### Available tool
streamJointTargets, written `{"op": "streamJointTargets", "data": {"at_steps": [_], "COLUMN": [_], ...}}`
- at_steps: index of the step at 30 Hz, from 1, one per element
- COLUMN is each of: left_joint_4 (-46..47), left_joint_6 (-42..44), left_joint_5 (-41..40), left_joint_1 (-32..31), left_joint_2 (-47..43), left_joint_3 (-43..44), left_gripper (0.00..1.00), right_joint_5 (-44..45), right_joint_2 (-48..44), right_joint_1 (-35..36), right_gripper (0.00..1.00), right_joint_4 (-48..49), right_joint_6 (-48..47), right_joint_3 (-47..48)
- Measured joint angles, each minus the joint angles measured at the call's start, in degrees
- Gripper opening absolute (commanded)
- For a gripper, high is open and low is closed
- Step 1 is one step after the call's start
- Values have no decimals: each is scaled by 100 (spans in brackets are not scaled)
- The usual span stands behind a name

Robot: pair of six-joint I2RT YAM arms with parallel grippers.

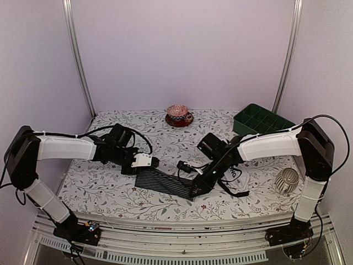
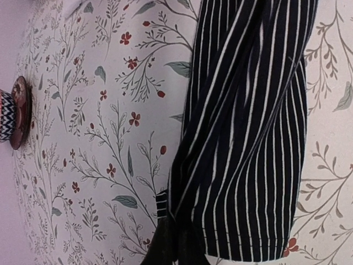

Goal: Roll the underwear
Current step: Fold the underwear at the center of the board.

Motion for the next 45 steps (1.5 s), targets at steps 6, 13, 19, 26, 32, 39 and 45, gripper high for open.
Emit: {"op": "streamJointTargets", "data": {"at_steps": [6, 13, 19, 26, 32, 39, 45], "left_joint_4": [63, 240, 555, 1134, 1379, 1545, 1624], "left_joint_6": [-68, -129, -282, -544, -933, -1276, -1644], "left_joint_5": [-68, -326, -651, -1241, -1519, -1486, -1661], "left_joint_1": [31, 48, 66, 109, 109, -131, -470], "left_joint_2": [155, 564, 748, 741, 98, -1213, -732], "left_joint_3": [85, 136, 133, 111, -214, -813, -988], "left_gripper": [0, 5, 51, 97, 98, 90, 72], "right_joint_5": [129, 179, 179, 203, 271, 315, 352], "right_joint_2": [96, 487, 533, 544, 555, 570, 599], "right_joint_1": [-48, -177, -214, -214, -214, -214, -214], "right_gripper": [13, 12, 12, 10, 10, 9, 9], "right_joint_4": [-33, -24, -35, -48, -63, -87, -120], "right_joint_6": [118, 380, 612, 820, 1040, 1213, 1320], "right_joint_3": [160, 352, 474, 570, 634, 765, 863]}}
